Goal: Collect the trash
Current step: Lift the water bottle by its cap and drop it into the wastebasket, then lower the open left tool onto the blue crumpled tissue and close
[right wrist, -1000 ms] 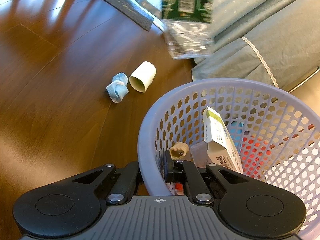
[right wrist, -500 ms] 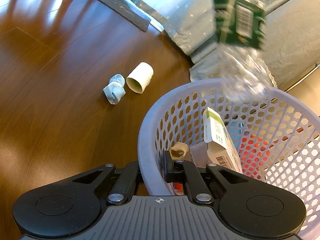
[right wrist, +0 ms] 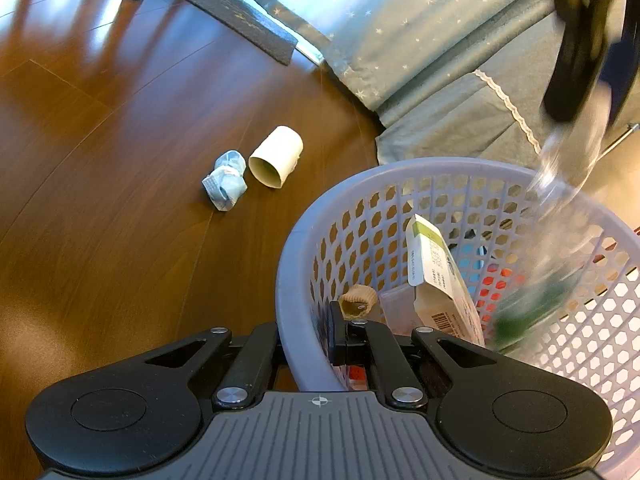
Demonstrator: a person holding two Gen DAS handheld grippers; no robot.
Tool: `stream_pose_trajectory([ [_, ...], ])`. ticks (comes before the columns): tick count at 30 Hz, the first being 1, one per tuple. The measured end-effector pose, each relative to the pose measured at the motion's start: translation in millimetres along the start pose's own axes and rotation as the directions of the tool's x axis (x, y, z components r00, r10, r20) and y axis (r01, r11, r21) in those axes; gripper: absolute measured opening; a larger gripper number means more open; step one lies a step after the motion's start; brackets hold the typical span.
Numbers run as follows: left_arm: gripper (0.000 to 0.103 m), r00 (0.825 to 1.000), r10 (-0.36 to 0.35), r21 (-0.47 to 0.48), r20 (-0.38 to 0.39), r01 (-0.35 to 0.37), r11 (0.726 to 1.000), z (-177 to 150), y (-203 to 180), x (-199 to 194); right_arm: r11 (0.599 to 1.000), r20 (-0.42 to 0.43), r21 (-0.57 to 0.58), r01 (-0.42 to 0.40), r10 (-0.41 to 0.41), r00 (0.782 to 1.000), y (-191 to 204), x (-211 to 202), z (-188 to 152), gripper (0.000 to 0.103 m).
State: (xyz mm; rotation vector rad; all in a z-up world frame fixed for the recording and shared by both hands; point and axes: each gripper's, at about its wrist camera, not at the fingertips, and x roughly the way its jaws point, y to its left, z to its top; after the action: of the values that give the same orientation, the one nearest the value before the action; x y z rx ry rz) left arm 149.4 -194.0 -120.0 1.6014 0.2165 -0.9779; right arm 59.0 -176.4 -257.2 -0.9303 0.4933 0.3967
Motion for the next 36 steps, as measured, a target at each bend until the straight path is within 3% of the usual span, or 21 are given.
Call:
stream_pose_trajectory([
  [8, 0.032, 1.000, 0.031, -0.131, -0.002, -0.031, 0.991, -27, 4, -10, 1.000, 0.003, 0.011, 0.003, -0.003, 1.000, -3, -1, -1, 0.002],
  [15, 0.035, 0.997, 0.032, -0.183, -0.067, -0.044, 0.982, -60, -9, -25, 1.000, -0.001, 0.013, 0.005, -0.005, 1.000, -2, -4, -3, 0.002],
  [24, 0.040, 0.985, -0.022, -0.336, -0.174, -0.039, 0.941, -115, -41, -18, 1.000, -0.006, 0.002, 0.003, -0.003, 1.000, -1, -6, -4, 0.002],
  [29, 0.043, 0.976, -0.077, -0.444, -0.206, -0.023, 0.896, -138, -64, -15, 1.000, -0.008, 0.001, 0.003, -0.003, 1.000, 0, -6, -5, 0.002],
  [34, 0.049, 0.973, -0.145, -0.552, -0.179, 0.022, 0.833, -149, -77, -7, 1.000, -0.013, -0.005, 0.004, -0.004, 1.000, 1, -6, -5, 0.002],
  [36, 0.054, 0.971, -0.171, -0.569, -0.165, 0.048, 0.821, -151, -83, -2, 1.000, -0.014, -0.006, 0.005, -0.005, 1.000, 1, -6, -6, 0.002],
])
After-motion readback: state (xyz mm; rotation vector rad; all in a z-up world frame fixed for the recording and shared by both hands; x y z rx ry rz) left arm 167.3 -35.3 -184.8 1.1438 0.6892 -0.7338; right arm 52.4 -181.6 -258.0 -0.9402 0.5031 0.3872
